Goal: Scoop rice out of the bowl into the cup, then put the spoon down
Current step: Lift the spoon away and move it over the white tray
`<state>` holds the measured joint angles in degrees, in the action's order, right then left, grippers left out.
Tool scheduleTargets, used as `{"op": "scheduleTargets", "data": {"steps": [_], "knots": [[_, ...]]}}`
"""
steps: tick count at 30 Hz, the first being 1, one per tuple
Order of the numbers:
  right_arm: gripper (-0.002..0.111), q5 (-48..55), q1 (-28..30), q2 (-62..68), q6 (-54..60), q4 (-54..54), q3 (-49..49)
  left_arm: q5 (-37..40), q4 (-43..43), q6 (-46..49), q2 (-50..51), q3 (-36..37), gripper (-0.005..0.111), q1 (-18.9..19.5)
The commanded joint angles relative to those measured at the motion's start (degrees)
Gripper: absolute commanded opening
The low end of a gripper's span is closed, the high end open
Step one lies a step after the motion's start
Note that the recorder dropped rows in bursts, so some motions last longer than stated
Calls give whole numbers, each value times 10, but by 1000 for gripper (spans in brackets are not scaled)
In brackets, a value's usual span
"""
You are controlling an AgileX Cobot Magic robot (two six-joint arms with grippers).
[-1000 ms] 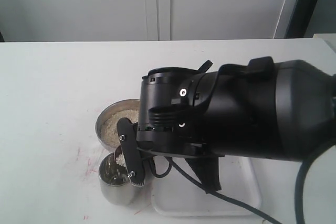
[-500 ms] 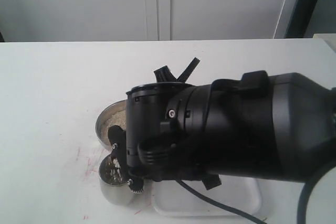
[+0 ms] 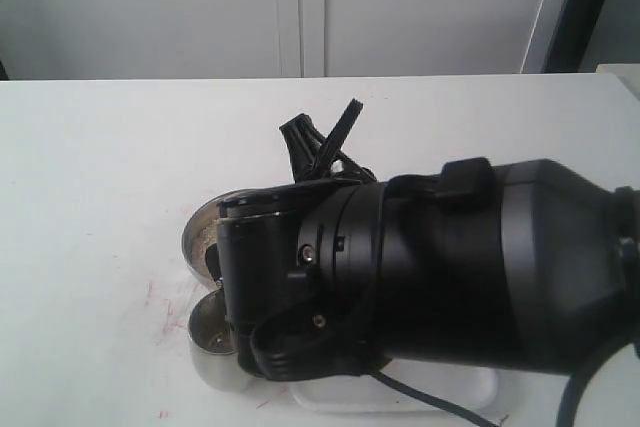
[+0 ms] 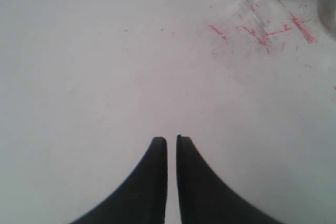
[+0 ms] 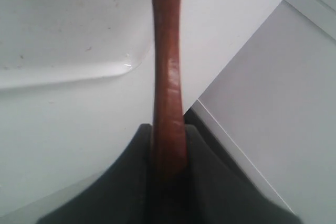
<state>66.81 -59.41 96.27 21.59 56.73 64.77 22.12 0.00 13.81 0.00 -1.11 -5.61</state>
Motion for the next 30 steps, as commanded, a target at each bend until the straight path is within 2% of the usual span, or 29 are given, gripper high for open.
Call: {"op": "scheduleTargets", "data": {"steps": [1,15,18,24,30], "knots": [[0,11,-6,-1,-3,15,-3,28,-3,-3,0,5,14,-3],[0,23,-22,-1,-34,63,-3,28,-3,-3,0,5,14,-3],[0,17,-34,-1,-39,34,-3,28,-3,-3,0,5,14,-3],[0,32,-34,-1,-41,45,-3,28,-3,-3,0,5,14,-3],[0,32,-32,-1,-138,46,-3,28,-3,-3,0,5,14,-3]]}}
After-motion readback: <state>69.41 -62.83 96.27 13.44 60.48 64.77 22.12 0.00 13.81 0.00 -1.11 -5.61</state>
